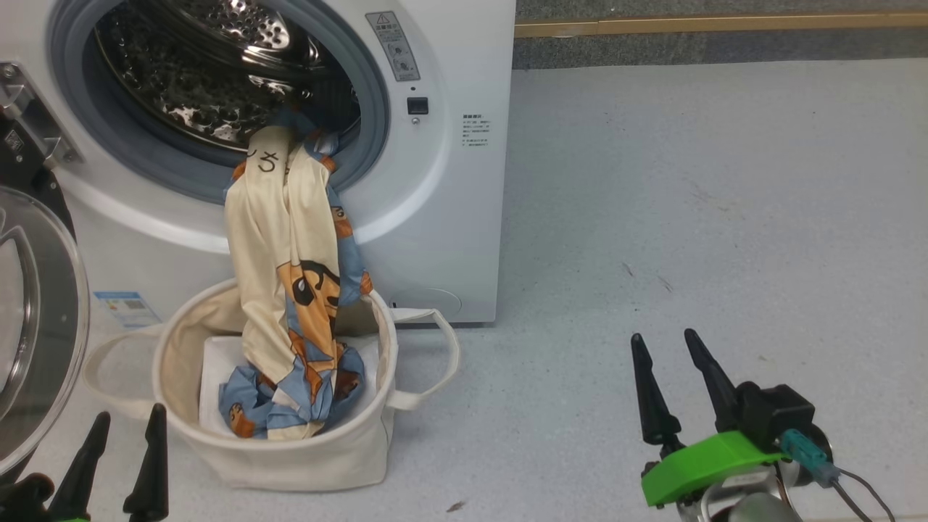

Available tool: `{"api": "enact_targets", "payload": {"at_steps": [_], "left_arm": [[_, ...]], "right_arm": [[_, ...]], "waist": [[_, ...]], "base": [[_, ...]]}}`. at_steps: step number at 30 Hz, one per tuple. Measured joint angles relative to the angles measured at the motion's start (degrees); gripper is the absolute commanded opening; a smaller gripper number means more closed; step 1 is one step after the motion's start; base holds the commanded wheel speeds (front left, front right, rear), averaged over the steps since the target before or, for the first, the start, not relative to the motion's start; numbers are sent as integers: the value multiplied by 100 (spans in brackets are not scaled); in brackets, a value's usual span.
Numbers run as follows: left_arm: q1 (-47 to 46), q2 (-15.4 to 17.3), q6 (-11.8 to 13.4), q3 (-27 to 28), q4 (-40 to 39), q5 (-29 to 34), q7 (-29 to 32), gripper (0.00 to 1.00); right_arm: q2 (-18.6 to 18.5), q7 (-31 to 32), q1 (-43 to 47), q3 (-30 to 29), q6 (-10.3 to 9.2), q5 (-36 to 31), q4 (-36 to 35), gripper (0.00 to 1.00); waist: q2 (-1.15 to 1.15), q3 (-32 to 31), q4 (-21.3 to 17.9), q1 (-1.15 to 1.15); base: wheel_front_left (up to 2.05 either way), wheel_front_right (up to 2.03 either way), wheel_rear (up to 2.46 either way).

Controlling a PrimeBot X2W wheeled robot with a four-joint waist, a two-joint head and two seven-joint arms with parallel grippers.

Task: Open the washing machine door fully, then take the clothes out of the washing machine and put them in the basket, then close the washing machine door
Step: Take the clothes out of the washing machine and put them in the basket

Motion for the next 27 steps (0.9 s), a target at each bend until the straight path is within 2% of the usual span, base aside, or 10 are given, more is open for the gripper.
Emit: {"api": "enact_targets", "payload": {"at_steps": [19, 23, 27], "left_arm": [[-102, 64, -9, -9, -54, 15, 0, 100], [-403, 81, -51, -97, -70, 56, 5, 100], [-1029, 105, -224, -253, -22, 64, 223, 100]], "right_arm": [[56, 0, -5, -31, 0, -10, -60, 100], [58, 0, -12, -112, 0, -20, -92, 100], [69, 0, -31, -120, 0, -67, -158, 100]], "waist": [[0, 247, -9, 0], [0, 363, 30, 0], [0, 546, 58, 0]], "base": [[0, 0, 0], [0, 0, 0], [0, 0, 0]]}}
